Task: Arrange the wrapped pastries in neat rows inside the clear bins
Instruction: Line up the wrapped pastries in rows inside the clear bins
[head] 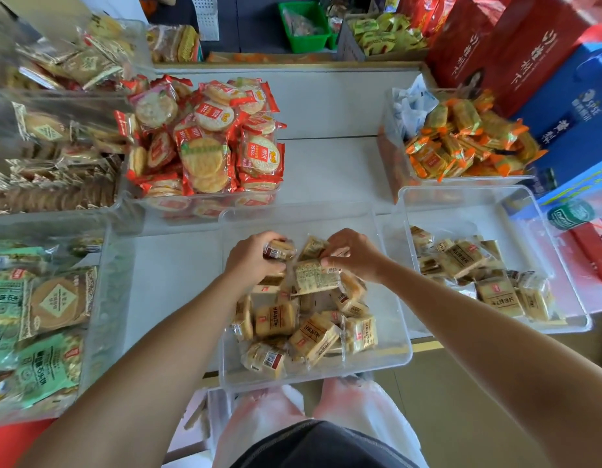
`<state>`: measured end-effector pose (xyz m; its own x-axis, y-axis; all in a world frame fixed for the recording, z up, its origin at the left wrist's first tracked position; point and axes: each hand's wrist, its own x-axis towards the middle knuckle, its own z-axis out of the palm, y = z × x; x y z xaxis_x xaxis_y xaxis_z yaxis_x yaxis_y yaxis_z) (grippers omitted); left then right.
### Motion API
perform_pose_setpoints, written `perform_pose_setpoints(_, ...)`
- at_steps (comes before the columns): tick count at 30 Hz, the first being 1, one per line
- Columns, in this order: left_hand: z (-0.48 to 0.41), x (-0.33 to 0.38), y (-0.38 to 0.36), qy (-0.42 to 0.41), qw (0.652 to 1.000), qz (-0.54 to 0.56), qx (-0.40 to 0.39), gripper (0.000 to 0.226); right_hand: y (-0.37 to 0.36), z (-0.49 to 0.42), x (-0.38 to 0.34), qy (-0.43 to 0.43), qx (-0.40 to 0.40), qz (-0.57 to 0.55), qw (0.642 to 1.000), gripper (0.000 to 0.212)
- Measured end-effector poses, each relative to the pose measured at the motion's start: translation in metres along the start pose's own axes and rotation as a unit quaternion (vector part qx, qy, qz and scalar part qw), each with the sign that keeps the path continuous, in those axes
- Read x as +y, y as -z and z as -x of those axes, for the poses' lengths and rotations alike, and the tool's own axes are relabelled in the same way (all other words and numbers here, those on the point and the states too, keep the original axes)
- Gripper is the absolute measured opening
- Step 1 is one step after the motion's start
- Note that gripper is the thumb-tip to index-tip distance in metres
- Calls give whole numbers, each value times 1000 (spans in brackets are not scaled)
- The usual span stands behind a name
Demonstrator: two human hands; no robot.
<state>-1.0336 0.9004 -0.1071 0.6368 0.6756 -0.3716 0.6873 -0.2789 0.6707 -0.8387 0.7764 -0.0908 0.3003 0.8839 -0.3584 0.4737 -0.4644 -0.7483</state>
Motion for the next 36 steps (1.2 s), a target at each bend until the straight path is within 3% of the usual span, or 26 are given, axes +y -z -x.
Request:
perform_pose_setpoints(5, 1, 27, 18, -35, 996, 68, 35, 51, 32, 2, -17, 59, 11, 0, 998, 8)
perform_pose_setpoints(8, -4, 58, 29, -83, 986, 126, 69, 48, 69, 4, -25, 79, 49, -11, 996, 13)
perform_pose_setpoints(12, -22, 115, 24, -130, 969, 191, 87, 46, 124, 22, -27, 64, 113, -73, 989, 13)
perform_pose_setpoints(15, -39, 159, 4, -158, 963, 202, 88, 57, 161, 39, -8, 68, 139, -90, 984, 12)
perform_pose_setpoints(18, -54, 196, -32, -161, 966, 192, 65, 53, 196, 54, 26, 41, 157, -73, 984, 9)
perform_pose_setpoints(22, -69, 232, -90, -133, 978, 158, 25, 49, 229, 68, 80, -17, 184, -35, 982, 20)
perform_pose_setpoints(27, -83, 257, -158, -102, 989, 77, -79, 53, 257, 68, 138, -57, 176, 34, 982, 8)
perform_pose_setpoints(33, -88, 259, -176, -76, 984, -40, -157, 65, 253, 44, 148, -51, 106, 159, 980, 13)
perform_pose_setpoints(36, -88, 253, -166, -108, 981, -83, -135, 50, 248, 35, 147, -57, 64, 180, 980, 19)
